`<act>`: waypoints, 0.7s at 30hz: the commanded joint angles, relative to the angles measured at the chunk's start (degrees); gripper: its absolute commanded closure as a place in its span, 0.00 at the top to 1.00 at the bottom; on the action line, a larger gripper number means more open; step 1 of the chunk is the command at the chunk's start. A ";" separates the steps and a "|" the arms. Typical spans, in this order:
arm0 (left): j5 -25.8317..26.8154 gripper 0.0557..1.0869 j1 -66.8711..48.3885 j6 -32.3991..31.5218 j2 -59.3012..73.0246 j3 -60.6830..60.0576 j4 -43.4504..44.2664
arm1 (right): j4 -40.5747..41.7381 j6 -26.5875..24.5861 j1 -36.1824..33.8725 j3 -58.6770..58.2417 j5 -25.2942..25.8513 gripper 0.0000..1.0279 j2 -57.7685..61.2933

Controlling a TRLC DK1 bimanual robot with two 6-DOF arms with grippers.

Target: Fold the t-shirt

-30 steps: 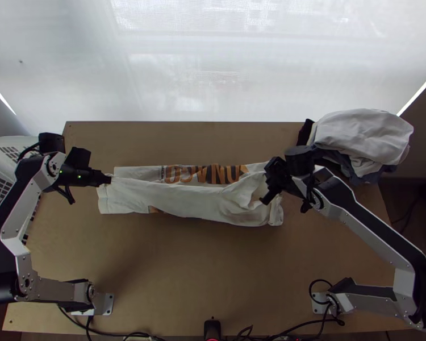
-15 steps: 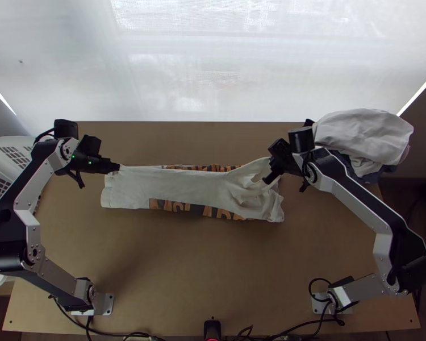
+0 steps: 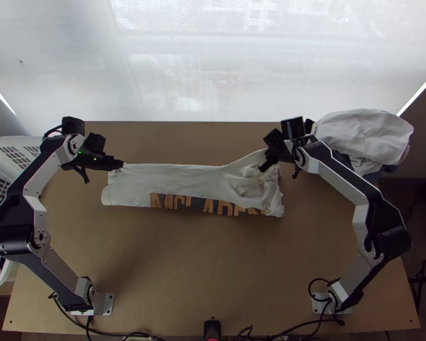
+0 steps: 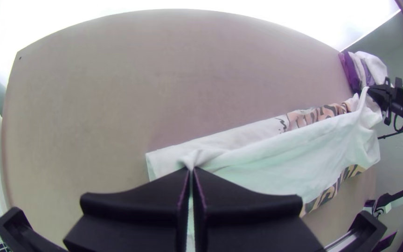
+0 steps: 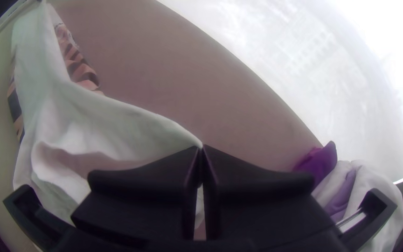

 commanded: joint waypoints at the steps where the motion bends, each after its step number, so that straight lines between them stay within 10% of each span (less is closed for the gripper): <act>1: -0.20 0.03 0.03 0.00 2.28 0.49 0.77 | 0.04 -0.13 -1.05 4.62 0.07 0.02 6.15; 21: -0.47 0.03 0.29 -0.09 6.41 1.20 2.35 | 0.04 0.31 -2.02 12.09 0.07 0.02 16.43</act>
